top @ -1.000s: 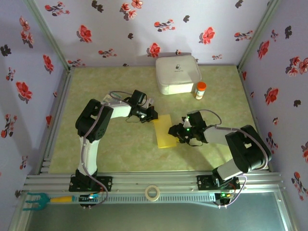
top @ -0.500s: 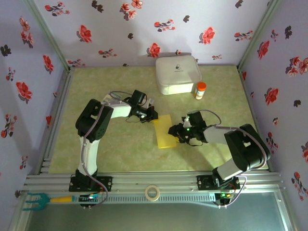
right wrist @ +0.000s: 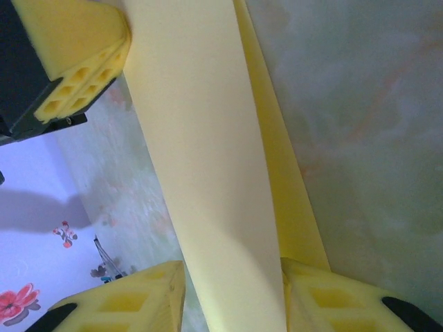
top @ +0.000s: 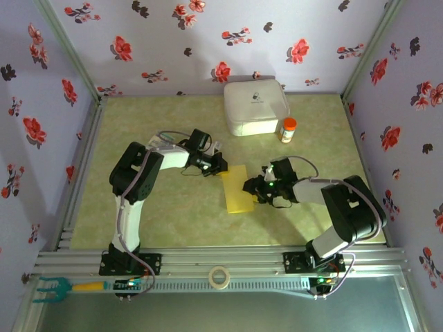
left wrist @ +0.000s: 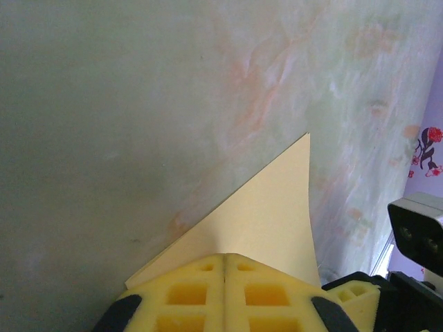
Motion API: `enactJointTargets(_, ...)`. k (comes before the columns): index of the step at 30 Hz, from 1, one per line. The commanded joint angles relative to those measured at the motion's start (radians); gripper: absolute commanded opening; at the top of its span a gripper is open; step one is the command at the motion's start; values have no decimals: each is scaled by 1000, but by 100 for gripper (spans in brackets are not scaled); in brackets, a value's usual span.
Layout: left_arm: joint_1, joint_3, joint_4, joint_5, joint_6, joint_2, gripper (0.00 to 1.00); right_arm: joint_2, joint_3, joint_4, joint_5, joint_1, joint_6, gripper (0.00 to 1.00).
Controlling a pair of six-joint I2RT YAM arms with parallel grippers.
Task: Fold a paper plane with a square sheet of paper (pick it up from the middle)
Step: Fold the triangle a second time at the center of the table.
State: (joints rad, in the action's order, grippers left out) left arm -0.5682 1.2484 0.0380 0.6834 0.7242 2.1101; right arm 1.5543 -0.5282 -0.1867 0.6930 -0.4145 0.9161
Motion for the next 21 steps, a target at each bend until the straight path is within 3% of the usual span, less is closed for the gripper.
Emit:
enactJointTargets(1, -6, 15, 36, 16, -25, 42, 5, 22, -41, -1, 31, 10, -41, 36)
enactJointTargets(8, -7, 17, 36, 23, -27, 44, 5, 63, -74, 29, 36, 16, -73, 30)
enactJointTargets(14, -12, 18, 36, 25, -26, 38, 6, 75, -79, 29, 33, 19, -82, 17)
enactJointTargets(21, -12, 29, 50, 27, -43, 2, 13, 84, -76, 6, 42, 20, -73, 6)
